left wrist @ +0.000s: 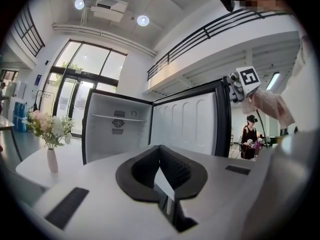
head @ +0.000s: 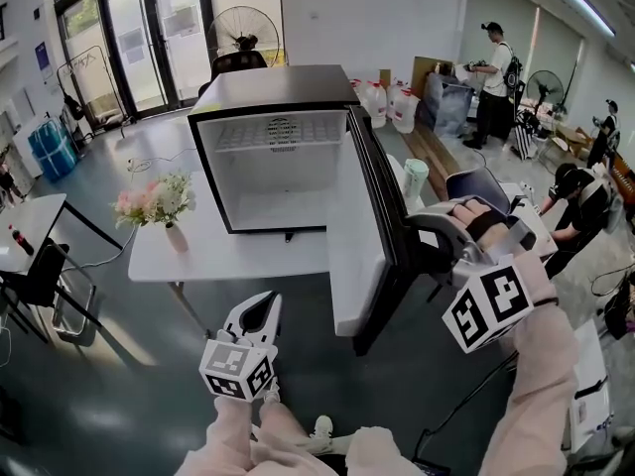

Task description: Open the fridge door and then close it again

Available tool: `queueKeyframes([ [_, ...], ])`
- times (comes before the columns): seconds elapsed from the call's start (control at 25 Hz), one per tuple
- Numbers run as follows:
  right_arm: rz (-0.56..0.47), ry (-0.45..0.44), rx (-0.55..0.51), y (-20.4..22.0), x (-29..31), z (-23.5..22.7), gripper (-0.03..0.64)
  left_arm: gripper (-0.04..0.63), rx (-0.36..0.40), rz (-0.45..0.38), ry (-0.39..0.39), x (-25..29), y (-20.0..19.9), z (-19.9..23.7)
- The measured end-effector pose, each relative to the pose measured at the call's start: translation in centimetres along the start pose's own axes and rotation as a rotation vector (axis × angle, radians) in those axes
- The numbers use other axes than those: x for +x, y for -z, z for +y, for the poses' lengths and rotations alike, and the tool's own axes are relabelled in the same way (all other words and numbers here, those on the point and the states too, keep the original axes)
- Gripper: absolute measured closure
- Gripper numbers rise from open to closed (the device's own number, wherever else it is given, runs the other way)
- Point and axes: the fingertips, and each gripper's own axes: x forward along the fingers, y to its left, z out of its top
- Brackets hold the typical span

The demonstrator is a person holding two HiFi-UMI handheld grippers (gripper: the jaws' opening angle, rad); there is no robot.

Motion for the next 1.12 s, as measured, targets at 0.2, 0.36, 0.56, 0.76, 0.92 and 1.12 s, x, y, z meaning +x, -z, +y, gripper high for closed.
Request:
queueKeyframes([
  [0.2,-0.002,0.002,0.009,1.3,-0.6,0.1,0.455,0.584,0.006,0.001,-0.001,0.4,-0.3,0.0],
  [0.36,-0.003,0.006,0.016,1.6,-0.7,0.1,0.455,0.584,0.012,0.007,0.003,0.6,-0.4,-0.2],
  [0.56,0.001,0.009,0.021,1.3,-0.7,0.0,0.454,0.584,0.017,0.01,0.014,0.5,-0.4,-0.3],
  [0.76,0.005,0.01,0.026,1.1,-0.7,0.0,0.454,0.584,0.011,0.01,0.014,0.3,-0.3,-0.3],
  [0.92,0.004,0.014,0.024,0.5,-0.3,-0.1,0.456,0.584,0.004,0.012,0.012,0.2,0.0,-0.1],
  [1.12,0.013,0.017,0.023,-0.5,0.1,-0.5,0.454,0.584,-0.004,0.013,0.005,0.0,0.2,0.2],
])
